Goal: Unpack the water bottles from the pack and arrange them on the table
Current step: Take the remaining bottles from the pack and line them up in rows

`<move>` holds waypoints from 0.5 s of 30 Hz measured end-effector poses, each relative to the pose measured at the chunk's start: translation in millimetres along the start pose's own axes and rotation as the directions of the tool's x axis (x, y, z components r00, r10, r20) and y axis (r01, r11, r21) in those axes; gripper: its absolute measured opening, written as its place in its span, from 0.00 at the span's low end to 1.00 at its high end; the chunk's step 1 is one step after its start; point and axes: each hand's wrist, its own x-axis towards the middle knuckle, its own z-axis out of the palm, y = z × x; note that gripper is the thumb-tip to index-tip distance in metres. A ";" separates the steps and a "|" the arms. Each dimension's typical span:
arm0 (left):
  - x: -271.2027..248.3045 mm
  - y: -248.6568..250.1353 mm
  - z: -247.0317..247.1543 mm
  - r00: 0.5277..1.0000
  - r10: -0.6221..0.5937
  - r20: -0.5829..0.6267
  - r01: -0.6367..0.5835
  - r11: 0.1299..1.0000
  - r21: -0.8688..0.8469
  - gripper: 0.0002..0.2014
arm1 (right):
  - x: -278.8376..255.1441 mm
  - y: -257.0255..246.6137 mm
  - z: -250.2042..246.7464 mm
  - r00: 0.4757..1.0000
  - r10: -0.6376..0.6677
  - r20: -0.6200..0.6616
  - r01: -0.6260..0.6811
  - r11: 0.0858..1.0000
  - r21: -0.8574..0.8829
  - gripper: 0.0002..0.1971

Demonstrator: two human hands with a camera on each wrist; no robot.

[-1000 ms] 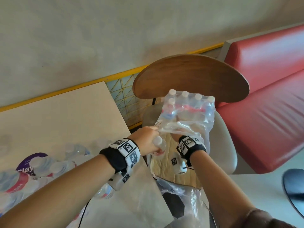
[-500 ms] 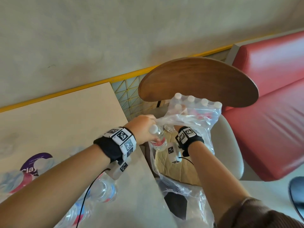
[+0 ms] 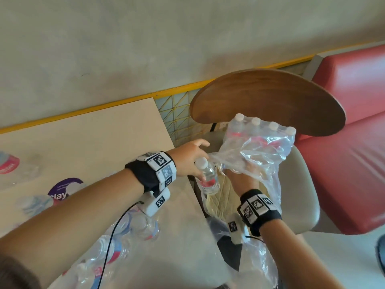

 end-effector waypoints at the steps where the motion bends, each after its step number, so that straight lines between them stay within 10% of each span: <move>1: -4.1 -2.2 -2.6 1.000 -0.003 0.004 0.003 1.000 -0.019 0.30 | -11.1 -3.1 -4.9 0.999 -0.015 0.035 0.018 0.998 -0.065 0.18; 6: -30.4 -4.5 -24.1 0.999 0.016 0.052 -0.014 0.999 -0.049 0.27 | -56.6 -17.3 -22.5 0.942 -0.331 0.057 0.336 0.926 -0.169 0.26; 15: -75.7 -34.6 -72.3 0.992 -0.114 -0.060 0.096 0.966 -0.240 0.22 | -117.9 -47.0 -36.4 0.788 -0.469 0.399 0.578 0.787 -0.217 0.25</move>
